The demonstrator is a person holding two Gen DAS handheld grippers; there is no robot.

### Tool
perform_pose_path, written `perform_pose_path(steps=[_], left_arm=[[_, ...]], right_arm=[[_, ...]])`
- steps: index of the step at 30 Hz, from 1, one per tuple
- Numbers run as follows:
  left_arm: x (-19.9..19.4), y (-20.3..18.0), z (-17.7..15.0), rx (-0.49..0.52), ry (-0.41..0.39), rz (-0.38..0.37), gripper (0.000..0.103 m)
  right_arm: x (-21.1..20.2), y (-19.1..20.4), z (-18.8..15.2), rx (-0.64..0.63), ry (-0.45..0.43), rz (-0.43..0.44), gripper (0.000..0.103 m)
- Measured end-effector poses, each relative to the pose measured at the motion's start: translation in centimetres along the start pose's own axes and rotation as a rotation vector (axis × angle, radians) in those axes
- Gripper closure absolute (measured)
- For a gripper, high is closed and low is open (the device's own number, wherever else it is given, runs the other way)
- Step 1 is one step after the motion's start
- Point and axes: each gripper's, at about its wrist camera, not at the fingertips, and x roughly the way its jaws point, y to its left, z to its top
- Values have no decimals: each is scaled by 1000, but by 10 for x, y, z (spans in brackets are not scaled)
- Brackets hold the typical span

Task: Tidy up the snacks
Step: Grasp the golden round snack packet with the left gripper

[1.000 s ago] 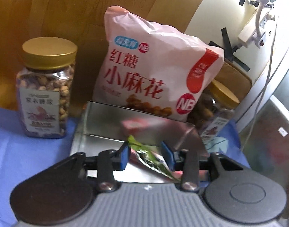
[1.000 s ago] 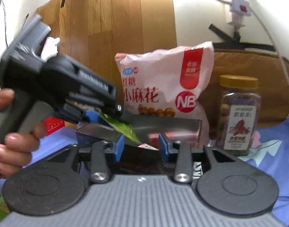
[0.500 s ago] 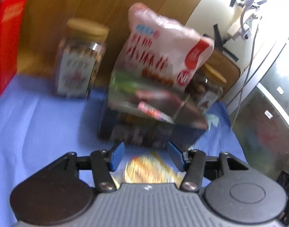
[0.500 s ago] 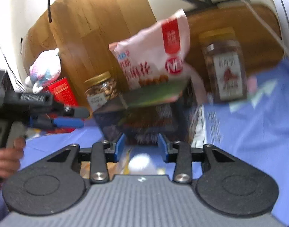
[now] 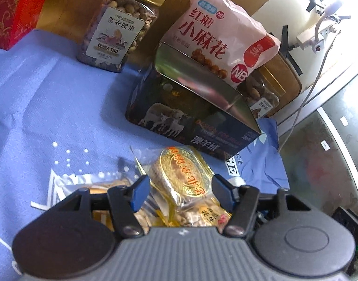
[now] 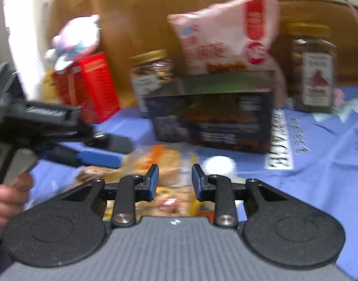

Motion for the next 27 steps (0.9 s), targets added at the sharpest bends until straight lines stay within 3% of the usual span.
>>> perform_pose_path(steps=[4, 11, 13, 14, 20, 27], left_arm=[[6, 1, 2, -8, 0, 7, 37], [23, 1, 8, 14, -3, 50, 34], [30, 2, 9, 17, 2, 58, 41], [32, 3, 9, 22, 10, 52, 54], [16, -5, -1, 38, -11, 40, 55], [-28, -31, 12, 100, -127, 8, 55]], right_arm=[[9, -6, 2, 21, 28, 4, 64], [31, -11, 1, 122, 57, 130, 65], [33, -10, 0, 124, 62, 151, 70], [31, -9, 1, 111, 58, 154, 77], [9, 14, 2, -9, -23, 123, 83], [-19, 32, 24, -88, -169, 146, 83]])
